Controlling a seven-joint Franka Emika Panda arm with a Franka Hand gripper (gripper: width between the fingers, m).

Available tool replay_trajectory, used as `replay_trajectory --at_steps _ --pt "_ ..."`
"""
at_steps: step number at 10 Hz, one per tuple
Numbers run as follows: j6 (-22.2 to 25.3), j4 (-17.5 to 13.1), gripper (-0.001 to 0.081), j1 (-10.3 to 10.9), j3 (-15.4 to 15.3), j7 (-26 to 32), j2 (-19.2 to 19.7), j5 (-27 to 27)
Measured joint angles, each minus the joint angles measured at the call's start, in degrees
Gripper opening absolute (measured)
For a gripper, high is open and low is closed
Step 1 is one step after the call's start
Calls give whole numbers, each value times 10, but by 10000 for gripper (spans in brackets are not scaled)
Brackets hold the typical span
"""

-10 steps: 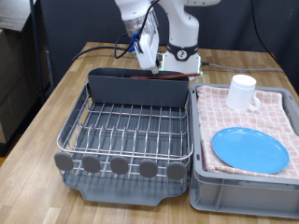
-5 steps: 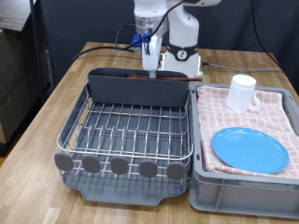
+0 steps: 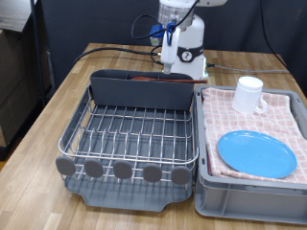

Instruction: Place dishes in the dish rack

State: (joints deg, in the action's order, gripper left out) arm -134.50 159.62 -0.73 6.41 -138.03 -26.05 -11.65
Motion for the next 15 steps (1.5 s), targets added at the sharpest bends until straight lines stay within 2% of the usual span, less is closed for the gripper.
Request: replay_trajectory --at_steps 4,6,9,12,15 --pt "67 -31 803 13 -17 1 -36 24" --pt "60 -31 803 12 -17 11 -33 18" --pt "26 -44 803 19 -18 86 -24 2" --pt "39 -95 803 48 -18 169 15 9" --pt "64 -157 803 77 -28 208 65 19"
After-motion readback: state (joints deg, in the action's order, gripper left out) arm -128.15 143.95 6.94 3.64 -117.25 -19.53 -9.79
